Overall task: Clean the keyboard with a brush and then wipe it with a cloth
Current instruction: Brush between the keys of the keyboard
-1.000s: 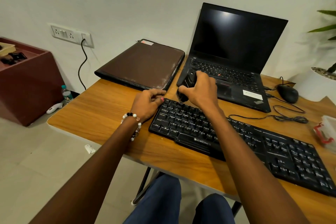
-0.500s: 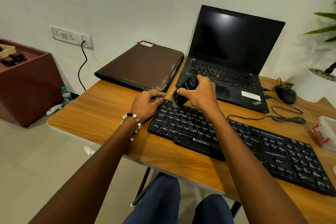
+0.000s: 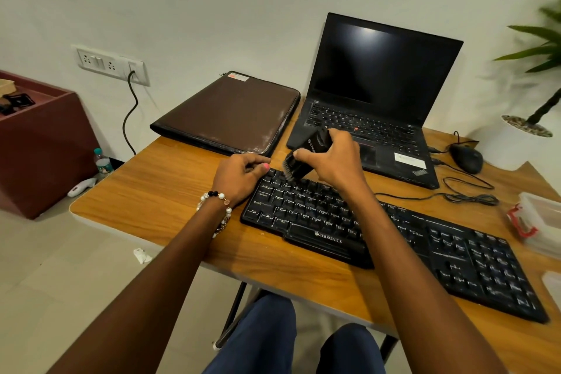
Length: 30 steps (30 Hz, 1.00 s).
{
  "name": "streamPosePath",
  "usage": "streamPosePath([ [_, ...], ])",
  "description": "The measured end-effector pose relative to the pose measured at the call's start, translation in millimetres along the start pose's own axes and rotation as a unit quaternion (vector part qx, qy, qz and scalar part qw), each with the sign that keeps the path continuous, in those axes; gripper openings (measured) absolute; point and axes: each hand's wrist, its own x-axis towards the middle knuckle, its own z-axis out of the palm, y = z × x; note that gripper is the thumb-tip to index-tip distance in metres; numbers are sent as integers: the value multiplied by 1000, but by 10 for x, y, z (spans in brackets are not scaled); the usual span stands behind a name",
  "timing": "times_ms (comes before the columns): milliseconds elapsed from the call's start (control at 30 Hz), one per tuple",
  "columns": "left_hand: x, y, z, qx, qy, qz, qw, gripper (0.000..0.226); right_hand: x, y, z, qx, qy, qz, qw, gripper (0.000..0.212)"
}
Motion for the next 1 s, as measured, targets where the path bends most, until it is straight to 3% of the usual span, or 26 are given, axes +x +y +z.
streamPosePath([
  [167,1,-17,9,9,1,6,1000,23,-7,25,-2,-112,35,-22,993,29],
  [300,2,-20,12,15,15,13,1000,21,-8,9,-14,0,1,3,1000,27],
  [467,14,-37,21,-1,6,0,1000,22,-19,27,-8,-120,36,-32,992,30],
  [600,17,-44,23,-1,5,1,1000,22,-34,51,-50,1,1,8,1000,27],
  [767,21,-54,23,-6,0,-7,1000,22,-42,98,-65,-84,43,-4,996,29],
  [900,24,-58,21,-3,2,-4,1000,21,-30,89,-83,-3,25,9,1000,29],
  [1000,17,-49,19,0,2,-5,1000,22,-27,139,-84,-53,27,11,998,30],
])
